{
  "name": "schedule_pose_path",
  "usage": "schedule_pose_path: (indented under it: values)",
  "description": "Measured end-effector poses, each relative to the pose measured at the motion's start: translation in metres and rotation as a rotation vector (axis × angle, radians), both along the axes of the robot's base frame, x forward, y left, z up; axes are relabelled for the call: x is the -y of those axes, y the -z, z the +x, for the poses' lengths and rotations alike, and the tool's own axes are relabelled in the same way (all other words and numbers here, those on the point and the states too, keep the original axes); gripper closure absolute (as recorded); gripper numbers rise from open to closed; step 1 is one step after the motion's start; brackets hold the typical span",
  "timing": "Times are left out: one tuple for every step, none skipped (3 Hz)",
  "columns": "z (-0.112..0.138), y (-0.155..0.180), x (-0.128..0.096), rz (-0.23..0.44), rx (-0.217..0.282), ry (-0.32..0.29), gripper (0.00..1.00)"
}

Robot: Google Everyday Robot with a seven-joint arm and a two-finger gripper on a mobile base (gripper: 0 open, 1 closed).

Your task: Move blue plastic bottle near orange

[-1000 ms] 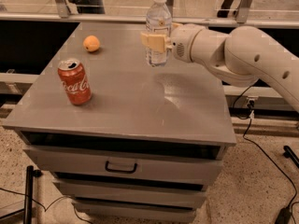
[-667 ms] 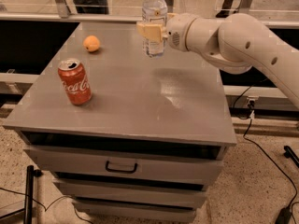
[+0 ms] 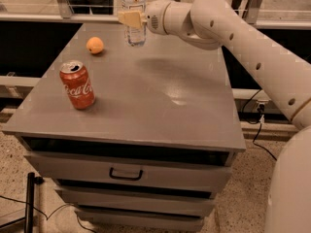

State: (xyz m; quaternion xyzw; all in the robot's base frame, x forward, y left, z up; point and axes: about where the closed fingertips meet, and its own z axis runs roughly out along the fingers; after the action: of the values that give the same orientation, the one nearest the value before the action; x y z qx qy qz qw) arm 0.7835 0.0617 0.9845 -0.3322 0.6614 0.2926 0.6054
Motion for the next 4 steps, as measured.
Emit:
schedule_pose_path:
  values:
    - [0.003,0.001,-0.008,0.002,-0.002,-0.014,1.0]
    - [0.011,0.003,-0.023,0.018,0.008,-0.024,1.0]
    - [0.019,0.008,-0.039,0.033,0.01,-0.037,1.0]
    - [0.025,0.018,-0.057,0.043,-0.006,-0.065,1.0]
